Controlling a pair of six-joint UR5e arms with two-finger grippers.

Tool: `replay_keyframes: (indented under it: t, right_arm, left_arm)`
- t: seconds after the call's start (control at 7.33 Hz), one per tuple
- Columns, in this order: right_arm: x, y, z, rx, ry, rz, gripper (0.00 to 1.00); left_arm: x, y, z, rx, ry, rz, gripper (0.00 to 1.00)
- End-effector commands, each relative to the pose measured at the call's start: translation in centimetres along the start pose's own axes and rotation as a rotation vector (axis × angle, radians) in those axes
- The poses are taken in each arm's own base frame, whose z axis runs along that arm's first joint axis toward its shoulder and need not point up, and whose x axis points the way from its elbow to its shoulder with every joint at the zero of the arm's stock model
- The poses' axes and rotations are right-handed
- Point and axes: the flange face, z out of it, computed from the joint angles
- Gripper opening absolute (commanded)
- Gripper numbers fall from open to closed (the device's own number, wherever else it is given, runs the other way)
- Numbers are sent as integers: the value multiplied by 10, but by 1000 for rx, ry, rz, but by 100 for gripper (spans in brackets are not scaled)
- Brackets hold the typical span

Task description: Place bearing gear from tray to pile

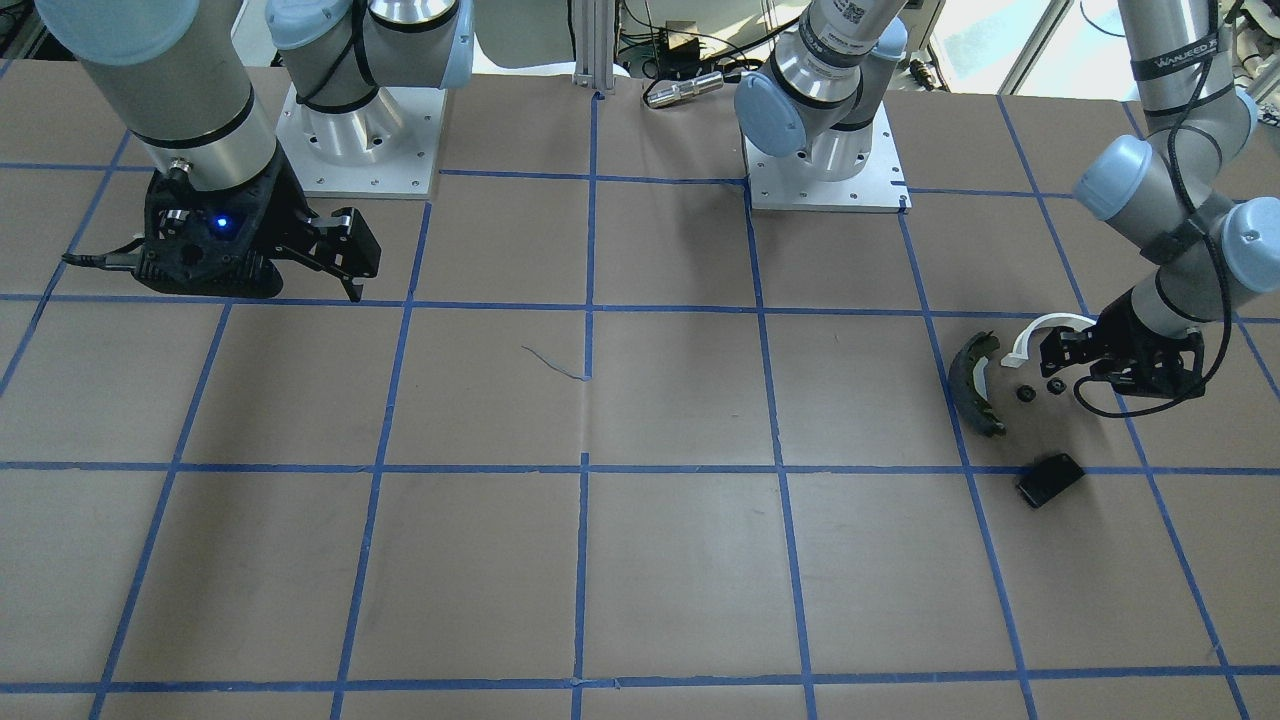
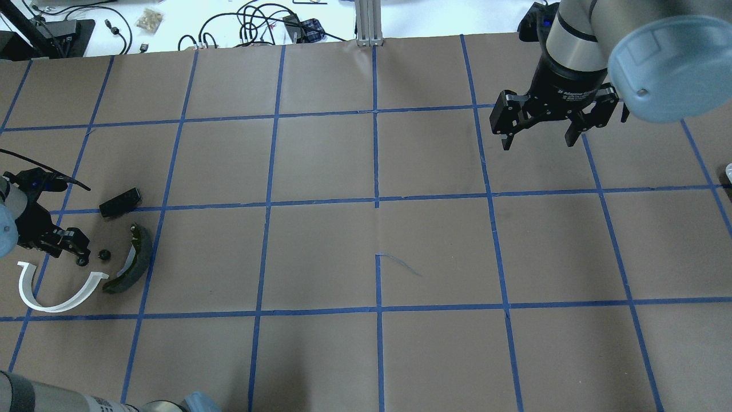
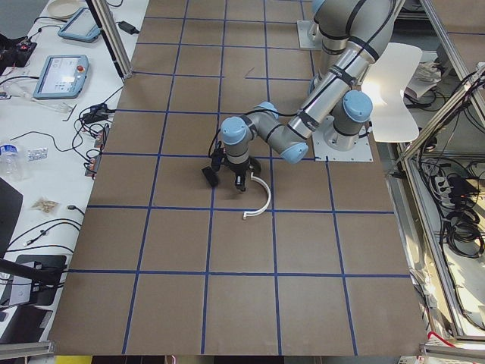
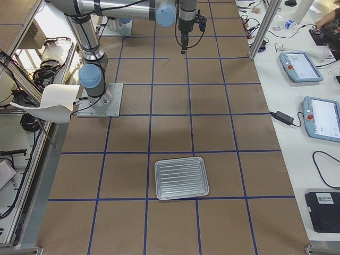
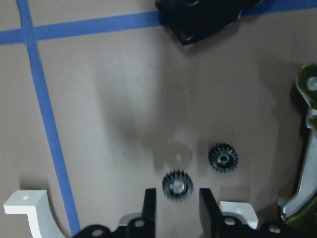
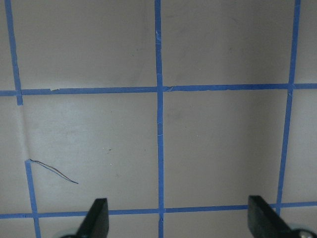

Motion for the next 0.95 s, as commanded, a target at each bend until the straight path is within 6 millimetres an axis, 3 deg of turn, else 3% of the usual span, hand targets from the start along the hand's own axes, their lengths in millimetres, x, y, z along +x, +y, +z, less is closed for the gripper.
replay_keyframes:
  t: [0.0,0.41,0.82]
  right_arm:
    - [1,0,0,0,3,1,100]
    - [1,0,0,0,4,1,100]
    - [1,0,0,-3,6,0,100]
  left_arm:
    - [12,-7,-34,9,-11,-8,100]
    - [108,-31,-147,-84,57,-94,100]
    - [245,-22,-227,-38,117,-179,100]
